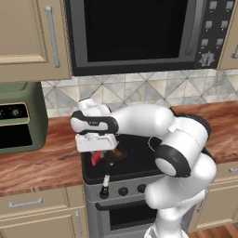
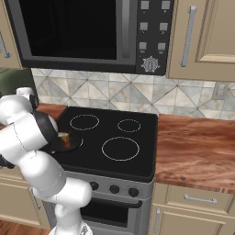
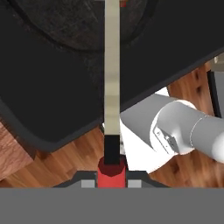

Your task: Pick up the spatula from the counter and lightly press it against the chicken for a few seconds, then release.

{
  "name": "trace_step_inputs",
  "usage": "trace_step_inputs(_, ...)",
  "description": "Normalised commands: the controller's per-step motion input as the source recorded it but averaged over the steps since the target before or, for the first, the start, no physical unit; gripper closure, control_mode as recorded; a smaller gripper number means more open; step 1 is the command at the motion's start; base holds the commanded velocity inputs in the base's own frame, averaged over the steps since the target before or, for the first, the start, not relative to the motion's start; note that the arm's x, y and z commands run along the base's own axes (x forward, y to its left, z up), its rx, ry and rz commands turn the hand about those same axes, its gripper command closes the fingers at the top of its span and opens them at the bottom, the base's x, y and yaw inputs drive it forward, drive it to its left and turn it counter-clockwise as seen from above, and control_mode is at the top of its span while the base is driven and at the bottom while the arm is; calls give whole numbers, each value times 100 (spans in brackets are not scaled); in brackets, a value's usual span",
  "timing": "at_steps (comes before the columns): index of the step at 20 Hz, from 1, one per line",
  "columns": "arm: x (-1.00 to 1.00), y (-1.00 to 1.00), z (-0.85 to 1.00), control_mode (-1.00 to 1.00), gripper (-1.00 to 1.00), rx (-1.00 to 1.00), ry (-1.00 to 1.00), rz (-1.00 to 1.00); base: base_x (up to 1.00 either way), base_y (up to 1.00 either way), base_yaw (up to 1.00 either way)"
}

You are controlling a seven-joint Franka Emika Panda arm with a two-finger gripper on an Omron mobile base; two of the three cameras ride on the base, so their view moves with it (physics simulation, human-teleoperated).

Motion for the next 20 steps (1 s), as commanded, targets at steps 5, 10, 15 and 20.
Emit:
trace_step_inputs(5, 13, -17, 0, -100, 100, 2, 0, 6, 0, 0, 0)
trace_step_inputs(10, 4, -15, -11, -100, 100, 5, 0, 5, 0, 0, 0)
trace_step_inputs(15, 4, -11, -14, -100, 100, 5, 0, 5, 0, 0, 0)
trace_step_inputs(20, 7, -7, -10, -100, 100, 4, 0, 6, 0, 0, 0)
